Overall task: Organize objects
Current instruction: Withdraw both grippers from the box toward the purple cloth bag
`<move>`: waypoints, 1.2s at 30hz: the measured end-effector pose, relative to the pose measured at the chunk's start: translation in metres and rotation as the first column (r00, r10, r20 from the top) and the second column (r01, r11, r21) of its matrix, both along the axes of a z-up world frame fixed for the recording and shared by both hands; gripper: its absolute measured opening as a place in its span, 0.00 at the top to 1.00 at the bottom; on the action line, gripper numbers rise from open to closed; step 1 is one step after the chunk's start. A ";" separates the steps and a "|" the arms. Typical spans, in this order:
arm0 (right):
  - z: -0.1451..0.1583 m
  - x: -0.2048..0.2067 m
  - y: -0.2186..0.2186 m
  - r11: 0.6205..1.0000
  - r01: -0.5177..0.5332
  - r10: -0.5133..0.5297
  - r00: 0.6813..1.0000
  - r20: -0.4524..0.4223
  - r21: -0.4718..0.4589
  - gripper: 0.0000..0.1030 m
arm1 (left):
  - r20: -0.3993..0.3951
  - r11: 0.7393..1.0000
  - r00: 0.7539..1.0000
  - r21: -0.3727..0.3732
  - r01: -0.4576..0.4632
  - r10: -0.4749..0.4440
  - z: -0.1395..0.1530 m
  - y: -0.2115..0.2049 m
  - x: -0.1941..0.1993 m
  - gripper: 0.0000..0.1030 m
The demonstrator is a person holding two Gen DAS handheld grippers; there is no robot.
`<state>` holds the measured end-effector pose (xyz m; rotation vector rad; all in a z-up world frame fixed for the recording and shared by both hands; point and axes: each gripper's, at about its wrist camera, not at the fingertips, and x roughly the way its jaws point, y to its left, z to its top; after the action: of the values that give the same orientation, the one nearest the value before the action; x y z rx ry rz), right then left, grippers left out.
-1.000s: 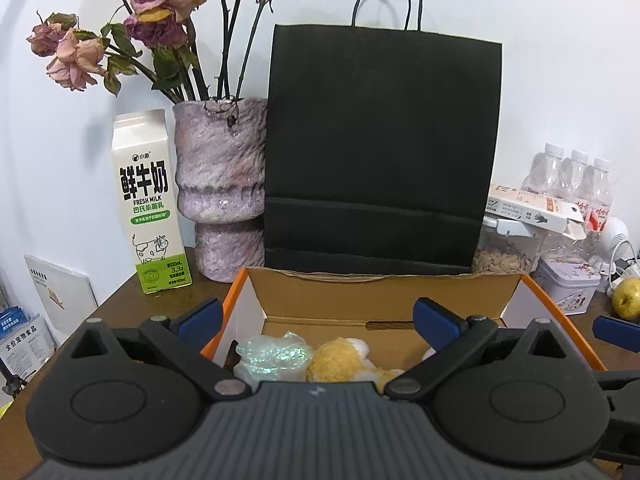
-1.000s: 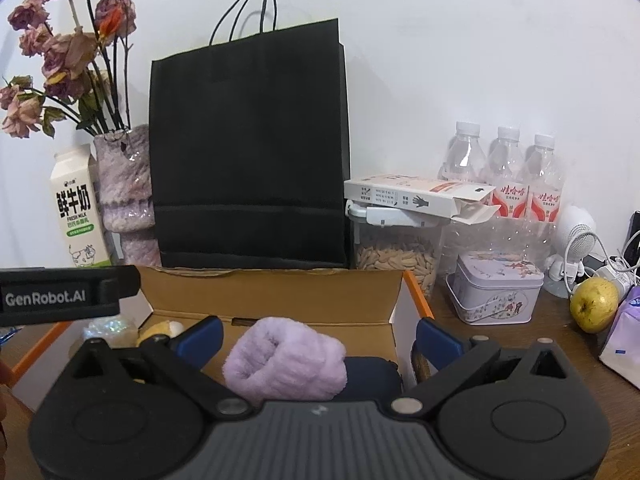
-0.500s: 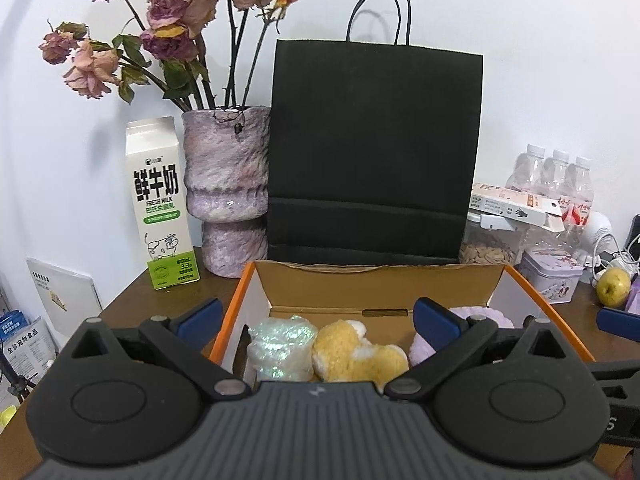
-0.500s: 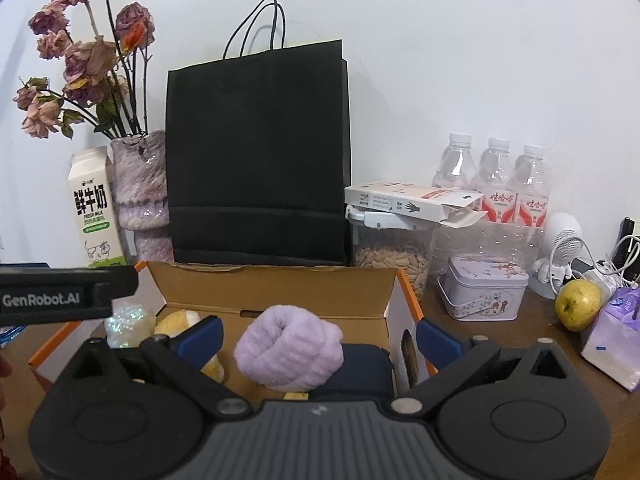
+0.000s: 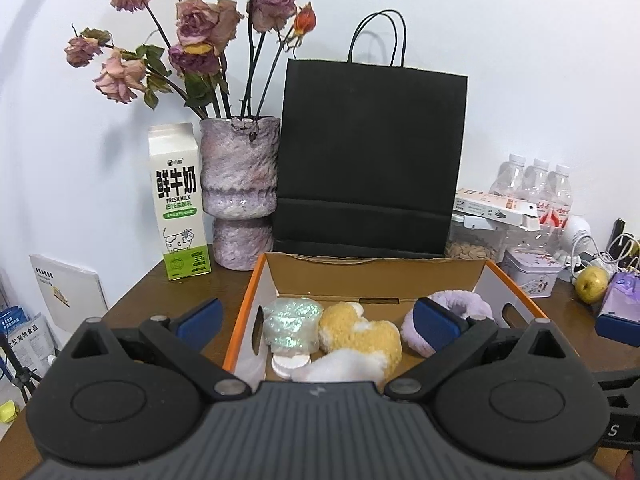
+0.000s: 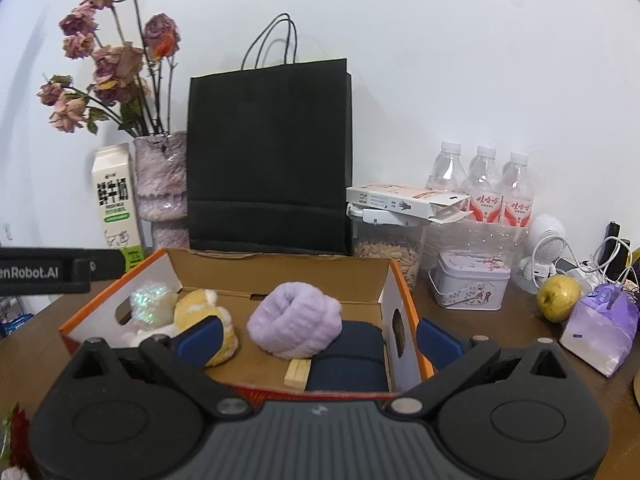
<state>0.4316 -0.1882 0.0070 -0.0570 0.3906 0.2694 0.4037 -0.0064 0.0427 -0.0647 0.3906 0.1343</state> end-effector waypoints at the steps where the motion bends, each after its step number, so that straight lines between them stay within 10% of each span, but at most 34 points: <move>1: 0.000 -0.005 0.000 1.000 -0.004 0.004 1.000 0.002 -0.003 0.00 | 0.001 1.000 1.000 0.003 0.001 -0.001 0.000 0.000 -0.005 0.00; 36: 0.011 -0.149 -0.010 0.996 -0.080 0.081 0.996 0.035 -0.024 0.00 | 0.005 1.000 1.000 0.016 0.005 -0.006 0.008 0.020 -0.152 0.00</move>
<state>0.2824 -0.1979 0.0175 -0.1001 0.3563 0.3430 0.2520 0.0139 0.0506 -0.0480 0.3841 0.1319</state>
